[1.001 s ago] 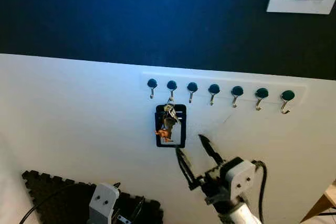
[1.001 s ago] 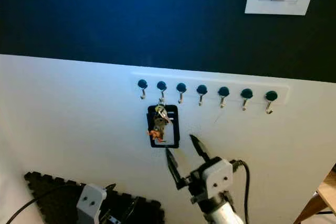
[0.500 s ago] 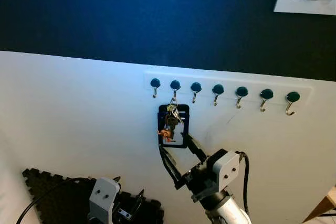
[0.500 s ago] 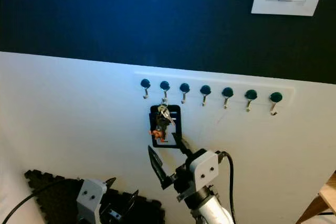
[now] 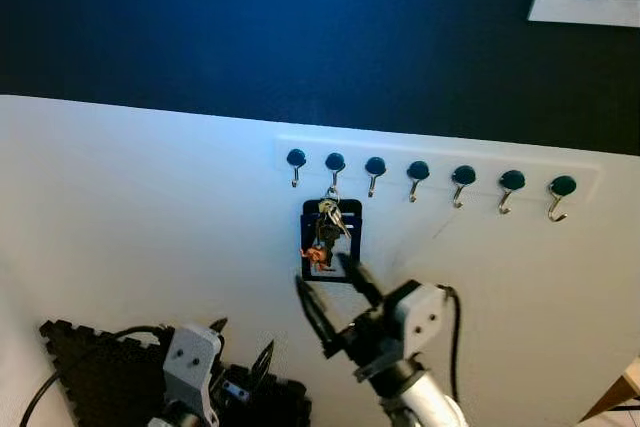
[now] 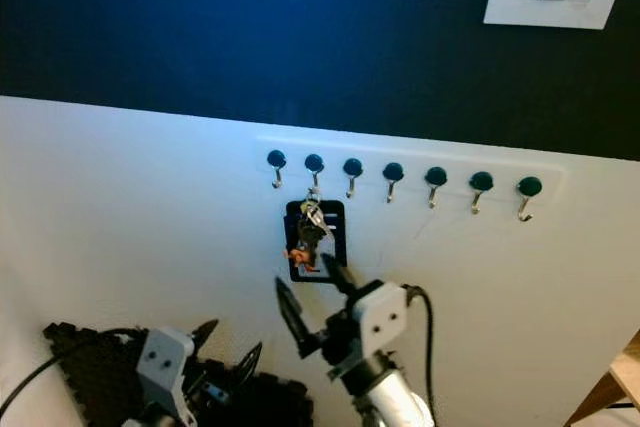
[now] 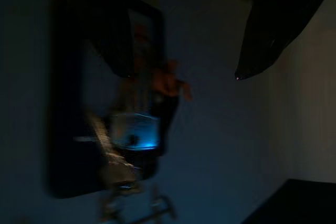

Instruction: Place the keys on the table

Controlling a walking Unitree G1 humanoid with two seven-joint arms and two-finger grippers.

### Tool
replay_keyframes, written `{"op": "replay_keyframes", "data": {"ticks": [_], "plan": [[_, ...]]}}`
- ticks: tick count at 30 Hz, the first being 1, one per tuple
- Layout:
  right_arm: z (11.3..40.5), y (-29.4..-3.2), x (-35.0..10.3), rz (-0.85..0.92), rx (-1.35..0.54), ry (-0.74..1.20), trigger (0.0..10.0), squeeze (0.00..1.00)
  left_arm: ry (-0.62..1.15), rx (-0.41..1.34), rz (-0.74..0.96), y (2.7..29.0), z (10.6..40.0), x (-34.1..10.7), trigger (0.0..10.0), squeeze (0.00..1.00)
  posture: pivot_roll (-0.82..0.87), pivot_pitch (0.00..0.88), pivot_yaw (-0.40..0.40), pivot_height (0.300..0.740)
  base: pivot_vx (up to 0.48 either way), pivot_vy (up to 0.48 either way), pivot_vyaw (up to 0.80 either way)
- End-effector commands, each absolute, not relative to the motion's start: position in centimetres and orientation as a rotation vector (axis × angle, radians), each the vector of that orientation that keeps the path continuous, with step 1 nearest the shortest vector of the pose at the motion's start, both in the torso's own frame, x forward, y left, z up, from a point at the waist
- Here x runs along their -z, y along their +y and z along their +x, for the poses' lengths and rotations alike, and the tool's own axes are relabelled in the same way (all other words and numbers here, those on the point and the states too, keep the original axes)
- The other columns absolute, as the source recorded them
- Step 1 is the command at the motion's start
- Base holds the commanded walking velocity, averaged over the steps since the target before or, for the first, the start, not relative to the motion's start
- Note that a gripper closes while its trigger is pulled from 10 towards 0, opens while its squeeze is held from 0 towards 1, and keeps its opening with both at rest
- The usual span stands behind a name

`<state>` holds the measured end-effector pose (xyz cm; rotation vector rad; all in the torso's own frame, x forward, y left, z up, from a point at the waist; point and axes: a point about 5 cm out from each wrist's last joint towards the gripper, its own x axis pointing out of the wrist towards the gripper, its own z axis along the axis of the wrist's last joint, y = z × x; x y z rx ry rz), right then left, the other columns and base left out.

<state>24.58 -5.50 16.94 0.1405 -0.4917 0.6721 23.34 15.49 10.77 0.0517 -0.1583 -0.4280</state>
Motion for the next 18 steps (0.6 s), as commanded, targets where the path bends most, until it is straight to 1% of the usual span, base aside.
{"op": "replay_keyframes", "data": {"ticks": [1, 9, 18], "plan": [[24.6, -5.1, -16.6, 0.132, -0.691, -0.474, 10.0, 0.00, -0.179, 0.422, 0.023, 15.6, 23.2, -11.6, 10.0, 0.00, 0.07, 0.040, -0.014, 0.740, 0.000, 0.000, 0.00], [25.4, -5.2, -17.2, 0.141, -0.655, -0.496, 10.0, 0.00, -0.230, 0.455, 0.032, 15.0, 23.1, -13.3, 10.0, 0.00, 0.07, 0.039, -0.011, 0.740, 0.000, 0.000, 0.00], [25.9, -5.2, -17.5, 0.129, -0.615, -0.520, 10.0, 0.00, -0.230, 0.452, 0.043, 15.2, 23.4, -13.8, 10.0, 0.00, 0.07, 0.031, -0.013, 0.740, 0.000, 0.000, 0.00]]}}
